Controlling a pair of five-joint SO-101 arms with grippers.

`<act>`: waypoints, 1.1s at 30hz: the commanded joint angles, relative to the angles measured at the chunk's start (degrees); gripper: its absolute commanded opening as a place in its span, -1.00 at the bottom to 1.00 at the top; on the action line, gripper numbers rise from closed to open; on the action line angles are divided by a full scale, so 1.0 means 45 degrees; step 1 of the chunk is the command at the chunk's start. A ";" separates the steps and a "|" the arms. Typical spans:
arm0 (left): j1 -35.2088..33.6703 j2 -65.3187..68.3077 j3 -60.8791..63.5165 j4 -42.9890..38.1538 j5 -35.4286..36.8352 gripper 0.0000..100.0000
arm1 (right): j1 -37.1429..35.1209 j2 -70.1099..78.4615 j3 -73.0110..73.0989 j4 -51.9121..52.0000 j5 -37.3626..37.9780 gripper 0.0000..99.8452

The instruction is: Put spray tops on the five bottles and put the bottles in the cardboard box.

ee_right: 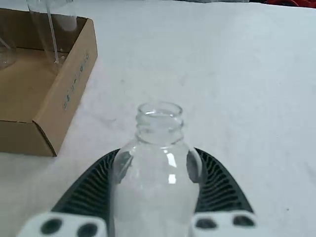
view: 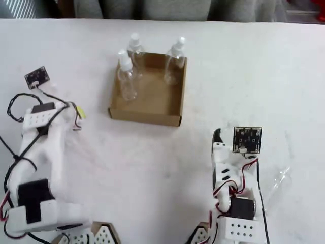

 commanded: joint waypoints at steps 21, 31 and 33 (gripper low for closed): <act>-0.0283 0.2803 -0.2149 -0.0254 0.0899 -0.63 | -0.0049 -0.0205 0.0098 0.0186 0.0195 -0.97; -0.0088 0.2842 -0.2071 -0.0332 0.0879 -0.91 | 0.0029 -0.0205 0.0098 0.0186 0.0195 -0.97; -0.0088 0.2842 -0.2071 -0.0332 0.0879 -0.96 | 0.0049 -0.0205 0.0098 0.0186 0.0195 -0.97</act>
